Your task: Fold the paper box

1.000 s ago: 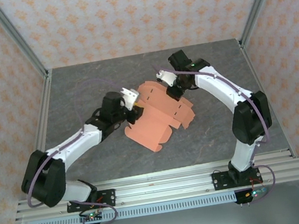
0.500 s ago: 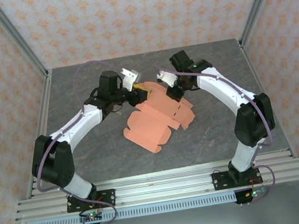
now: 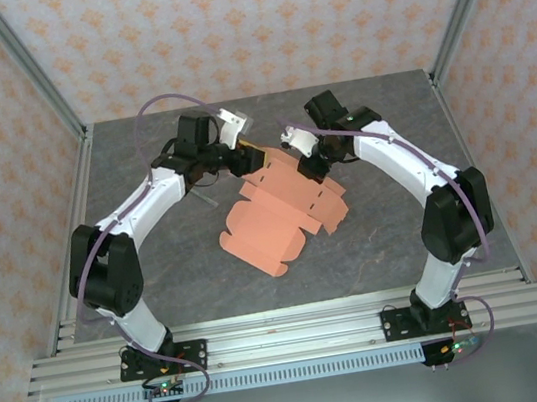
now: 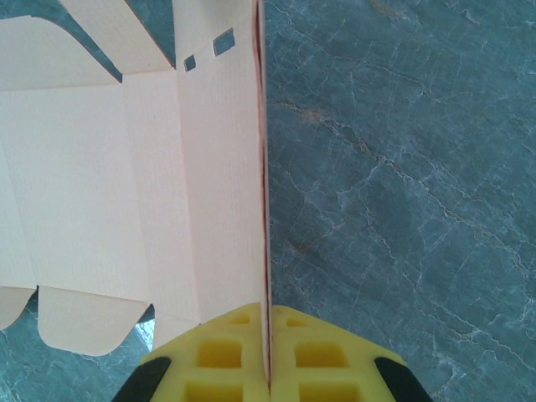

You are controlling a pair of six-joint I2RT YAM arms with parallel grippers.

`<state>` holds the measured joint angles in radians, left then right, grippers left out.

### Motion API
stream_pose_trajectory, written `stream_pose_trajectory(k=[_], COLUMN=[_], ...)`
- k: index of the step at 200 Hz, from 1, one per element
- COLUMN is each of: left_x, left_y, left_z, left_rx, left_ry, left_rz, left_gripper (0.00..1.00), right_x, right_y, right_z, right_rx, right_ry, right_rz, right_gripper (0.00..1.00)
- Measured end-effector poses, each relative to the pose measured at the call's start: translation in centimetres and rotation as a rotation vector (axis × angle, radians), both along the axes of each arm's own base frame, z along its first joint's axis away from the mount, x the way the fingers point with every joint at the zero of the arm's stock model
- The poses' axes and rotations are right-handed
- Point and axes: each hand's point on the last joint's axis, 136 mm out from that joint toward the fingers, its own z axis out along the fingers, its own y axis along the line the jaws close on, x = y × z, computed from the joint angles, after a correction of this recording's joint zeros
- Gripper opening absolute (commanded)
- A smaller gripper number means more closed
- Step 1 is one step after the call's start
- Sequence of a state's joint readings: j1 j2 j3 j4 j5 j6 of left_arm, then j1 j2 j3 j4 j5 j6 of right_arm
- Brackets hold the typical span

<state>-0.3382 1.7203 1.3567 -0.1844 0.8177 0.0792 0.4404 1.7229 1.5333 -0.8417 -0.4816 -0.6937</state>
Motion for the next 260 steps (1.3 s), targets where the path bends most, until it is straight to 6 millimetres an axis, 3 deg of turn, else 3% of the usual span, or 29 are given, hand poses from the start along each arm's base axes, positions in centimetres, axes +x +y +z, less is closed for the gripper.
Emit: stream_pose_trajectory(k=[42, 102, 191, 260], left_x=[-0.8, -1.9, -2.6, -3.4], left_y=[-0.9, -2.0, -3.0, -1.8], left_z=[0.4, 0.3, -0.9, -3.0], left_rx=[-0.025, -0.033, -0.021, 0.032], left_ry=[0.005, 0.007, -0.001, 0.032], left_rz=[-0.057, -0.106, -0.118, -0.055], left_gripper=[0.31, 0.29, 0.36, 0.43], right_x=[0.0, 0.2, 0.1, 1.0], right_y=[0.1, 0.3, 0.4, -1.0], right_z=[0.3, 0.8, 0.0, -0.4], right_rx=[0.009, 0.018, 0.017, -0.066], right_ry=[0.002, 0.008, 0.06, 0.015], right_rz=[0.002, -0.02, -0.047, -0.091], right_gripper=[0.0, 0.0, 0.0, 0.0])
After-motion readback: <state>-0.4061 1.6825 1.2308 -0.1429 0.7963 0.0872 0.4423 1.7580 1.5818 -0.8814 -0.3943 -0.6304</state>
